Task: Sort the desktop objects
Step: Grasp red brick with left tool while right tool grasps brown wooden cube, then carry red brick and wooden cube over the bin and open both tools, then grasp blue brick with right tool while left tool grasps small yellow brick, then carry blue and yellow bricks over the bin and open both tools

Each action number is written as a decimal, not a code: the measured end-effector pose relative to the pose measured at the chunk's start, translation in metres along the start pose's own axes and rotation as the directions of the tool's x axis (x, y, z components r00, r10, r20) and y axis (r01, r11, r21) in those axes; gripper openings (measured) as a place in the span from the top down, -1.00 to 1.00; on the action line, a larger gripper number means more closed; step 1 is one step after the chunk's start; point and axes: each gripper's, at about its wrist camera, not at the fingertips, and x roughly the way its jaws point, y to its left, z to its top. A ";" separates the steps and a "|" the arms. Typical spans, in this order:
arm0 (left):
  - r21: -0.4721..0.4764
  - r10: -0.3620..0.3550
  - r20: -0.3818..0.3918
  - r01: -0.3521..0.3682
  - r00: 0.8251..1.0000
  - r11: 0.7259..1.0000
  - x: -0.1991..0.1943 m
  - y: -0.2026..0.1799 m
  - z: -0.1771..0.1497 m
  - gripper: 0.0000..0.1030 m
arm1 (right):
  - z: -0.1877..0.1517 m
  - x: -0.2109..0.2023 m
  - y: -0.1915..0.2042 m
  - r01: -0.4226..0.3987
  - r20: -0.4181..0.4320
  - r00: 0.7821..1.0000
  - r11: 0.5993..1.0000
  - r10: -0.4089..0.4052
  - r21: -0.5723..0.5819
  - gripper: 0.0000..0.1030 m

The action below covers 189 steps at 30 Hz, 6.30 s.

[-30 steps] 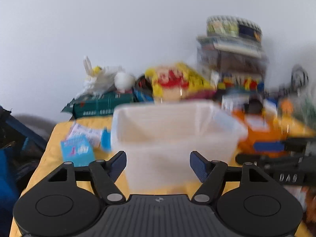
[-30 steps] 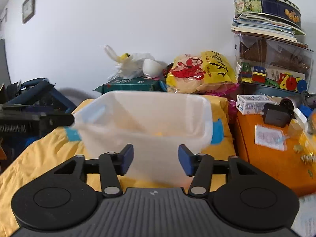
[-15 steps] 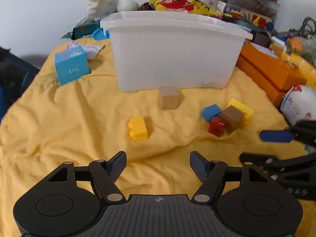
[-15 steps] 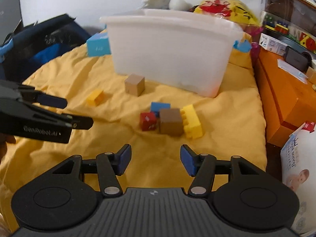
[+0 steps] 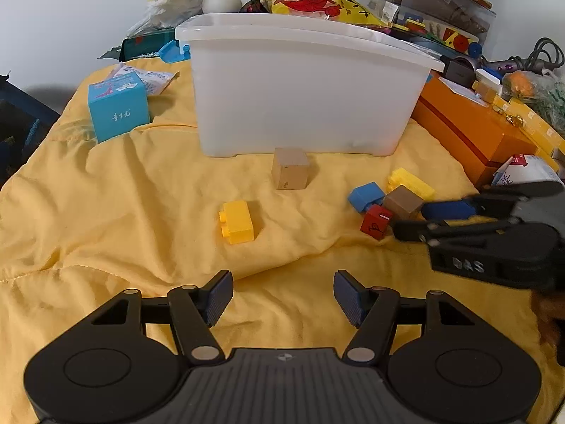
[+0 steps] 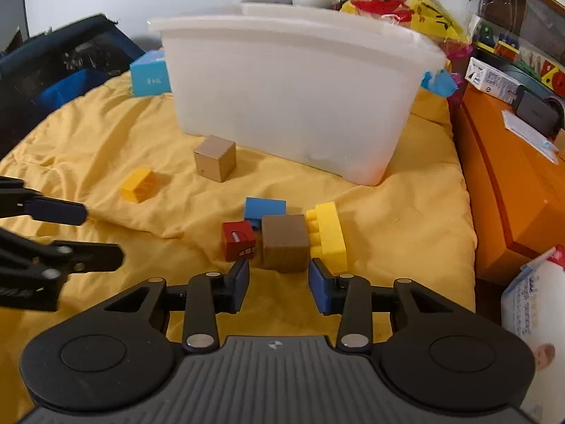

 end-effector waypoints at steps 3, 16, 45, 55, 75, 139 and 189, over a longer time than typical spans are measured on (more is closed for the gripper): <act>0.010 -0.032 0.005 0.032 0.999 0.999 0.000 -0.004 0.003 -0.30 | 0.005 0.010 -0.002 0.003 -0.004 1.000 1.000 -0.003 -0.014 0.32; 0.177 -0.149 0.016 0.144 0.989 0.974 0.039 -0.055 0.034 -0.25 | -0.021 -0.020 -0.016 0.011 -0.046 0.999 0.999 -0.009 0.045 0.37; 0.073 -0.143 0.347 0.126 0.927 0.989 -0.075 0.006 0.121 0.56 | 0.058 -0.087 -0.021 -0.010 0.254 0.967 0.999 -0.001 0.043 0.37; 0.058 -0.085 0.458 0.066 0.885 0.996 -0.038 0.003 0.205 0.56 | 0.152 -0.048 -0.033 -0.017 0.341 0.939 0.989 -0.034 0.144 0.37; 0.079 -0.026 0.365 -0.003 0.931 0.997 -0.041 -0.001 0.156 -0.14 | 0.125 -0.052 -0.035 -0.004 0.327 0.944 0.988 -0.048 0.156 0.01; -0.053 -0.071 0.055 0.074 0.996 0.996 0.008 0.023 0.033 0.66 | -0.020 -0.052 0.026 -0.023 -0.037 0.999 0.991 0.019 -0.131 -0.07; 0.119 -0.136 0.179 0.116 0.974 0.986 -0.038 -0.008 0.062 0.66 | 0.037 -0.071 -0.012 -0.018 0.189 0.982 0.994 -0.003 0.107 0.66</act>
